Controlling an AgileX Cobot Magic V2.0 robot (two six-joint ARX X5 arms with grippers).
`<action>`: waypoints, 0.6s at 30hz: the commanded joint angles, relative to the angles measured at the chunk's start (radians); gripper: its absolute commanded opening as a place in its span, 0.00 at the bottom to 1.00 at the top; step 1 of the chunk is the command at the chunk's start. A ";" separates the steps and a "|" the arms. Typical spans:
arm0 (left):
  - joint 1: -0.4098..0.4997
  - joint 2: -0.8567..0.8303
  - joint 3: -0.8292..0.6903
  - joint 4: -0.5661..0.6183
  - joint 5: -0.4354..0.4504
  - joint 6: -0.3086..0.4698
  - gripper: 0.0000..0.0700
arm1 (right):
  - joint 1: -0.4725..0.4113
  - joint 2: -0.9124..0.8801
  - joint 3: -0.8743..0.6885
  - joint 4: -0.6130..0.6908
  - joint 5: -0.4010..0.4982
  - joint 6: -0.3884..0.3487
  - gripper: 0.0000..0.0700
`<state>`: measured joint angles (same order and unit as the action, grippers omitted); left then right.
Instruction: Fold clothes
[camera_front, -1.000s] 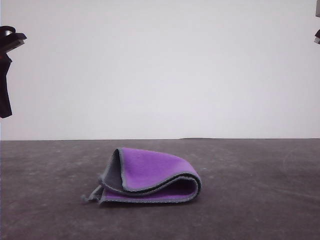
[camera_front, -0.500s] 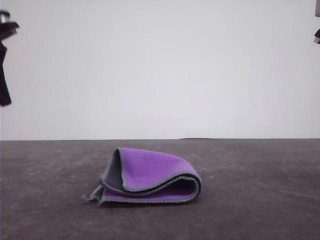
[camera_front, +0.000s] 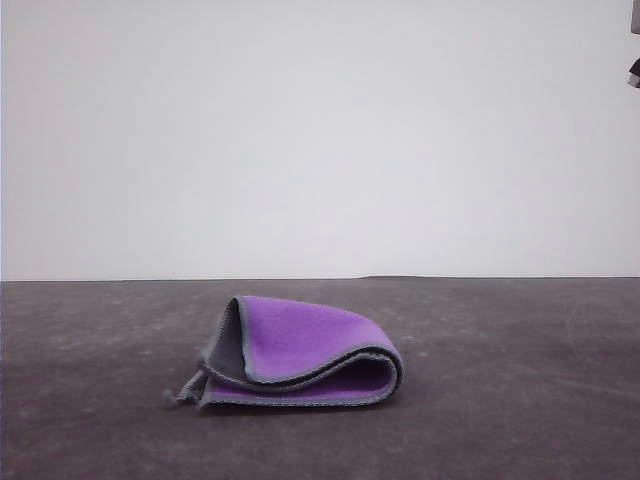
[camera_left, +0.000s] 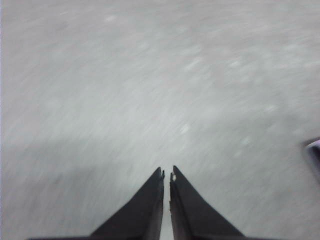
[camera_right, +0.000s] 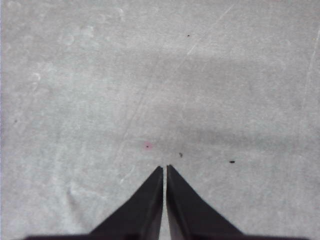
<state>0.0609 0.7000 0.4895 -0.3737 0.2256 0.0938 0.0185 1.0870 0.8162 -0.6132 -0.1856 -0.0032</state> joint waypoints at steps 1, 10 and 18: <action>0.006 -0.071 -0.053 0.007 -0.024 -0.018 0.02 | 0.000 0.009 0.016 0.008 0.003 0.006 0.01; 0.006 -0.485 -0.322 0.004 -0.029 -0.035 0.02 | 0.000 0.009 0.016 0.008 0.003 0.006 0.01; 0.006 -0.678 -0.379 -0.003 -0.072 -0.040 0.02 | 0.000 0.009 0.016 0.008 0.003 0.006 0.01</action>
<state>0.0658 0.0251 0.1169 -0.3847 0.1644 0.0608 0.0185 1.0870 0.8162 -0.6132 -0.1856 -0.0032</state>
